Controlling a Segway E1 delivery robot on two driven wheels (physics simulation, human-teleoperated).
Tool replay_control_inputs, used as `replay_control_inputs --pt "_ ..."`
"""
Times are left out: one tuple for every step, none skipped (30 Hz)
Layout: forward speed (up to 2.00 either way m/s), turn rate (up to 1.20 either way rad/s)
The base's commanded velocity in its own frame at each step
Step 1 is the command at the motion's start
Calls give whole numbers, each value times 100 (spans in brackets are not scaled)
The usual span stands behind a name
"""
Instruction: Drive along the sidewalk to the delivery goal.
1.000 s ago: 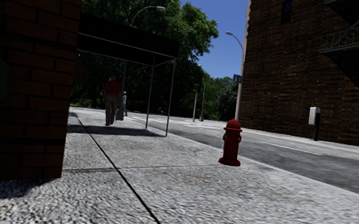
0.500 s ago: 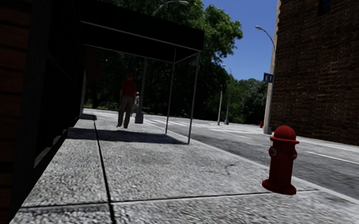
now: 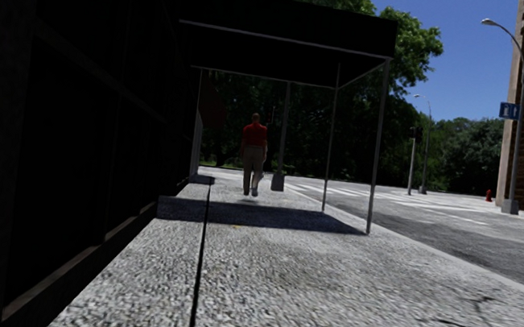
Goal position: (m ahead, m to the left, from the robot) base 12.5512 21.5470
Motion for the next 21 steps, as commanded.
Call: replay_control_inputs --pt "200 4" --pt "200 0" --pt "200 0" --pt "200 0" --pt "200 0" --pt "200 0" --pt "200 0" --pt "200 0" --pt "200 0" --pt "200 0" --pt "200 0" --pt "196 0" --pt "193 0" --pt "191 0" --pt "191 0" --pt "190 0" --pt "189 0" --pt "189 0" --pt "189 0" --pt "189 0" --pt "186 0"
